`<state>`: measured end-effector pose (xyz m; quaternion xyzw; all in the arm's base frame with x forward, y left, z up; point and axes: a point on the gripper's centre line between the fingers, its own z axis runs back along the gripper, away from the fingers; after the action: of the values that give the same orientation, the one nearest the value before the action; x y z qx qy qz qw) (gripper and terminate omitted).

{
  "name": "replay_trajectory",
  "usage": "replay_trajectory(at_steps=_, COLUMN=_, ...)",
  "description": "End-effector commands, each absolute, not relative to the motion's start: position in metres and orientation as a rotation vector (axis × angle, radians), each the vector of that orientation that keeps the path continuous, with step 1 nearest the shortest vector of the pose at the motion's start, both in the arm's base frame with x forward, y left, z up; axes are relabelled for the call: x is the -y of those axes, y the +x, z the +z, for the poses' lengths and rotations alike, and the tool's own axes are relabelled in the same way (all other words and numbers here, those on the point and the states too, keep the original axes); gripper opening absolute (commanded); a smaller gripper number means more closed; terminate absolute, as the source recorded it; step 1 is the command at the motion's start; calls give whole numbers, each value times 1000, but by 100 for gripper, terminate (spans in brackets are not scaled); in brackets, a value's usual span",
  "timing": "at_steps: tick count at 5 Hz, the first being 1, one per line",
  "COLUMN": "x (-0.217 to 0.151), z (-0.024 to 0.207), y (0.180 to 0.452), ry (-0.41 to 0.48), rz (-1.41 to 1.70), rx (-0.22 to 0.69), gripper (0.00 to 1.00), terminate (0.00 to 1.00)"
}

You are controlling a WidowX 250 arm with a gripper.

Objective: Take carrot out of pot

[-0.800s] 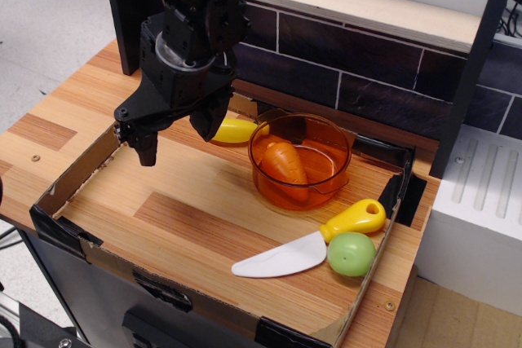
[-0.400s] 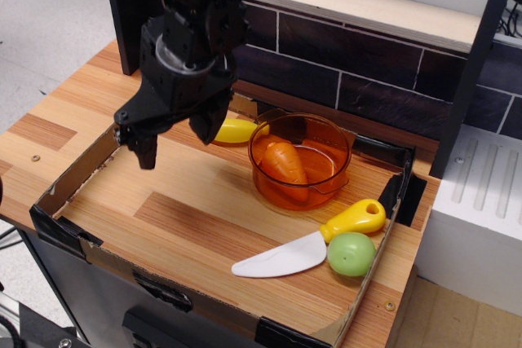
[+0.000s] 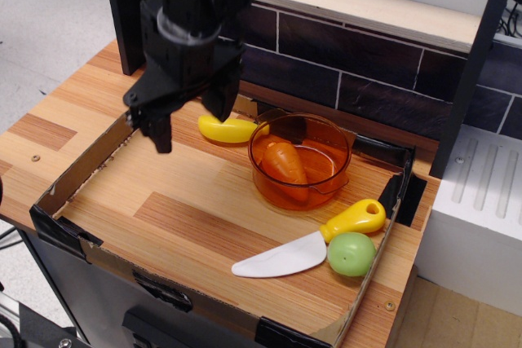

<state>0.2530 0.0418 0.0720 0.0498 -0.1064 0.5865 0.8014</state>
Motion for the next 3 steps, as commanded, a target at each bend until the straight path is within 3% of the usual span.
replay_trajectory(at_steps=1, x=-11, z=91, y=277, ry=-31, rz=1297, rx=249, gripper=100, terminate=0)
replay_trajectory(at_steps=3, x=18, z=73, y=294, ry=-86, rz=1393, rx=229, gripper=100, terminate=0)
